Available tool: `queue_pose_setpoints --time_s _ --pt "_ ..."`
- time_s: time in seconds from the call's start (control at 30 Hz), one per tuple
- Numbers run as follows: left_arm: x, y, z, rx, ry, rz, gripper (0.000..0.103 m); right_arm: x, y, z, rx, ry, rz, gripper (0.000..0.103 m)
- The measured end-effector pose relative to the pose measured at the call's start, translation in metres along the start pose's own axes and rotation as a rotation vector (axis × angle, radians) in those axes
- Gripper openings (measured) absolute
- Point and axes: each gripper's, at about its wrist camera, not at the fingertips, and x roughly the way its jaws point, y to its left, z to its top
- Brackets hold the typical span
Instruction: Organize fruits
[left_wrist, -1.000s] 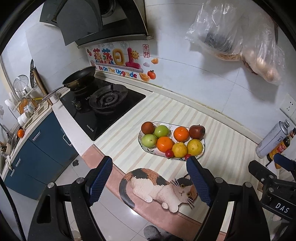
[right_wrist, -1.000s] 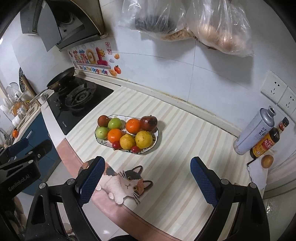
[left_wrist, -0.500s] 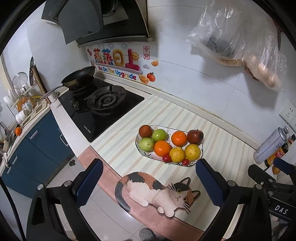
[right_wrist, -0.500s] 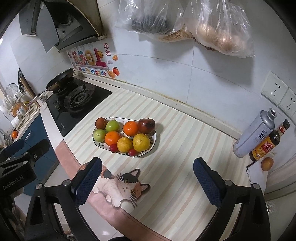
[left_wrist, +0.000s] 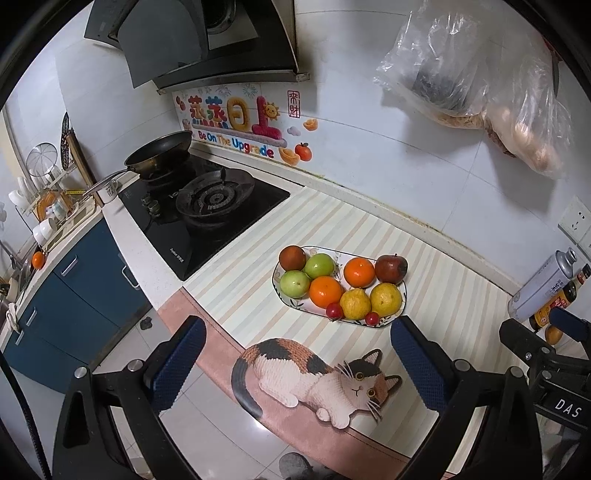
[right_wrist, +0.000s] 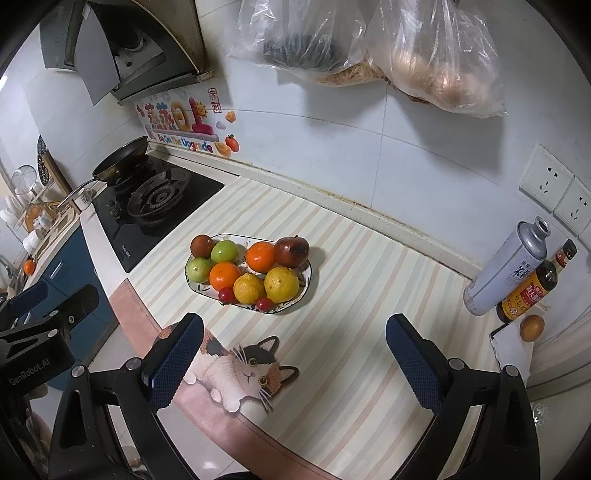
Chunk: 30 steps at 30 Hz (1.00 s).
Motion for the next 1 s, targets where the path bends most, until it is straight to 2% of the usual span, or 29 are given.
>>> queue_pose_setpoints --time_s 1.0 --pt "-0.016 0.003 -0.017 -0.005 -0.011 -0.01 0.102 -0.022 0.001 -0.007 -0.024 -0.016 0.036 0.101"
